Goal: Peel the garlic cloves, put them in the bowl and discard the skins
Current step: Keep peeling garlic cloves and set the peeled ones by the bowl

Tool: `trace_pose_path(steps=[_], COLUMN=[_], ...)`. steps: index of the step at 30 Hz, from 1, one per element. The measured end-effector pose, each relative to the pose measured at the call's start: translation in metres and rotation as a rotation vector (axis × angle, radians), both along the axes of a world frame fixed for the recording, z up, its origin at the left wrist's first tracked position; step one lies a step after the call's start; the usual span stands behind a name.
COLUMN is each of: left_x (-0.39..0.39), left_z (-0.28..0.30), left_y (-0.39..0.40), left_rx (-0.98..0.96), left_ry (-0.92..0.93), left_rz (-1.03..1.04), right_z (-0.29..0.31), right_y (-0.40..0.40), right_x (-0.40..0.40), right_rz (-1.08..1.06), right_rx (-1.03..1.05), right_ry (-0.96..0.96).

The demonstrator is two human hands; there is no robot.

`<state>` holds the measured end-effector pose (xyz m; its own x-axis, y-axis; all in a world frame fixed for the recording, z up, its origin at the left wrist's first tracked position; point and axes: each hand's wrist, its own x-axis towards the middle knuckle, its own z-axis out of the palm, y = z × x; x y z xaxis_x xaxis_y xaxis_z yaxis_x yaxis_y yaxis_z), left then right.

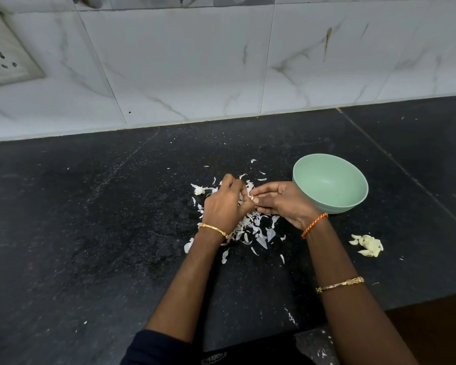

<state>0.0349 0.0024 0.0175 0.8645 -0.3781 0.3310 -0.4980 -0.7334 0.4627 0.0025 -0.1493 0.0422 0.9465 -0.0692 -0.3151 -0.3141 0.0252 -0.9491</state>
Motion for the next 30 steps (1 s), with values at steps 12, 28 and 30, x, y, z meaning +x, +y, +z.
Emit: trace_pose_path(steps=[12,28,30], left_x=[0.006,0.009,0.009], left_z=[-0.005,-0.009,-0.009], left_y=[0.011,0.001,0.0], left_rx=[-0.187,-0.539,-0.551], left_ry=[0.102,0.311,0.308], left_rz=[0.114,-0.068,-0.062], right_z=[-0.003,-0.006,-0.006], right_y=[-0.003,0.003,0.003], right_x=[0.0,-0.001,-0.001], right_rz=[-0.112,-0.215,-0.206], right_rx=[0.257,0.233,0.221], right_ry=[0.015,-0.093,-0.101])
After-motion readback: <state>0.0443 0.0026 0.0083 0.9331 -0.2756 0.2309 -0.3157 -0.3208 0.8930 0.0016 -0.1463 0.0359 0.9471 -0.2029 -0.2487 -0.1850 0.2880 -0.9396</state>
